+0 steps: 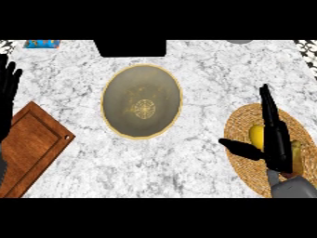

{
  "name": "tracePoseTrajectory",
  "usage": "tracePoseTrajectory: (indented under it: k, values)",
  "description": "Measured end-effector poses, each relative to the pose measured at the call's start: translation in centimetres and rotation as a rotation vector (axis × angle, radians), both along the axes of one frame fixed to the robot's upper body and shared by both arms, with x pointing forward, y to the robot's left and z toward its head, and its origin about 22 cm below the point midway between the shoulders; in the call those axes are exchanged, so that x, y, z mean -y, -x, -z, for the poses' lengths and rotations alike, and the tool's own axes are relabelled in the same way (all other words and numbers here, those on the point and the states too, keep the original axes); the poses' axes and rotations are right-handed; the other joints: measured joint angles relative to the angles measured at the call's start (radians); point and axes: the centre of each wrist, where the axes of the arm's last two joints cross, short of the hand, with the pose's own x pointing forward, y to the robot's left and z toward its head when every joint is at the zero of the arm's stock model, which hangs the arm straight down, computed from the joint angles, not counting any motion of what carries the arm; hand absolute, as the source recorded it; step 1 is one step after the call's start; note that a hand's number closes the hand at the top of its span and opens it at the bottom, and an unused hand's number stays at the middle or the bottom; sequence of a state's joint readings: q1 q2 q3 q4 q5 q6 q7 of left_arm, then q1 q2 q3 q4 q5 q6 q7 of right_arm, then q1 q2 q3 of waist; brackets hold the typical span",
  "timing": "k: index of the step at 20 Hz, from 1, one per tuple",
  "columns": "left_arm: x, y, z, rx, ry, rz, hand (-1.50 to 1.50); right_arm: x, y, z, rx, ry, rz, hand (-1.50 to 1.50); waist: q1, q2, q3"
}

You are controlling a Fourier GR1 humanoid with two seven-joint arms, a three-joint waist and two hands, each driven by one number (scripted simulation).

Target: Pick the pear from the placemat and place it in the bowl

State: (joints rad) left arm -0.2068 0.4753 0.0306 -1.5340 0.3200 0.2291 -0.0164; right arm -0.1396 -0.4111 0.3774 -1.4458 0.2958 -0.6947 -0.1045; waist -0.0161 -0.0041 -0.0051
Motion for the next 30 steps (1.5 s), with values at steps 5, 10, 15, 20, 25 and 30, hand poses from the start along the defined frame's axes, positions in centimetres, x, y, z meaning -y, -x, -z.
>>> tracePoseTrajectory:
  k: [5, 10, 15, 20, 25, 30]
  values:
    - [-0.9, 0.1, 0.4, 0.002, -0.008, -0.004, 0.00, 0.3, 2.2, -1.0, -0.064, 0.175, 0.080, -1.50, -0.012, -0.005, -0.002]
    - [-1.7, 0.4, 0.7, -0.002, -0.013, -0.020, 0.00, 1.5, 3.1, -4.6, -0.200, 0.304, 0.186, -1.50, -0.025, -0.011, -0.004]
    - [-1.9, 0.4, 0.6, 0.001, -0.014, -0.013, 0.00, 1.8, 4.5, -7.5, -0.464, 0.447, 0.240, -1.50, -0.024, -0.009, -0.005]
    - [-1.6, 0.4, 0.7, 0.008, -0.013, -0.001, 0.00, 0.9, 6.1, -11.1, -0.694, 0.554, 0.245, -1.50, -0.010, -0.004, -0.002]
    - [-1.7, -0.2, 0.4, 0.009, -0.006, 0.013, 0.00, 0.5, 7.0, -14.2, -0.799, 0.576, 0.210, -1.50, 0.001, 0.001, 0.001]
    - [-1.1, -0.7, 0.4, 0.011, -0.003, 0.029, 0.00, 0.9, 7.2, -14.8, -0.835, 0.574, 0.214, -1.50, 0.009, 0.003, 0.003]
